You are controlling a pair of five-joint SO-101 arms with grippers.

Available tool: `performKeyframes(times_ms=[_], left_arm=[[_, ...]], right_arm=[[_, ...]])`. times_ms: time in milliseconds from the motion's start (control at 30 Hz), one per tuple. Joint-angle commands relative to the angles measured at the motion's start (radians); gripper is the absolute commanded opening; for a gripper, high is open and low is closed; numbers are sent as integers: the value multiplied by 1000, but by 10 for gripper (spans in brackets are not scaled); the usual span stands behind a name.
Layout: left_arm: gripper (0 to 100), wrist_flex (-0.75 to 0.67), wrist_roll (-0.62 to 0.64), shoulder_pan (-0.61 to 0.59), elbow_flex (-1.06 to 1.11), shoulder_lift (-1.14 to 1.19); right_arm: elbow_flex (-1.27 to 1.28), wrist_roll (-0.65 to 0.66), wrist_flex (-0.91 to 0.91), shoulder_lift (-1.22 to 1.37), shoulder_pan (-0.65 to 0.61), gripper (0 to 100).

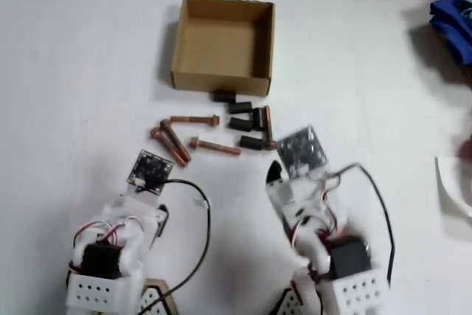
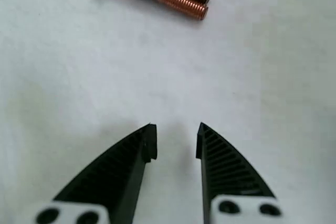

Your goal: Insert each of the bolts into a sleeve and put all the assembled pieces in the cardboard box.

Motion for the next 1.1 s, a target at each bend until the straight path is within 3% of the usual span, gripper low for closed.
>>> performKeyframes(times_ms=[0,167,367,500,833,1067], left_arm=[[151,5,-3,-8,19,-34],[151,5,-3,-8,19,-34],[151,5,-3,-8,19,-34],[151,5,-3,-8,19,-34],[151,5,-3,-8,19,-34],[151,5,-3,-6,19,-34]], right_arm=[[-440,5,151,506,54,166],[-852,-20,420,1018,53,166],[-1003,25,596,1351,25,171],[-1016,315,633,1374,-64,217],[-1065,350,504,1339,-131,215],[-1065,594,415,1366,-131,110]])
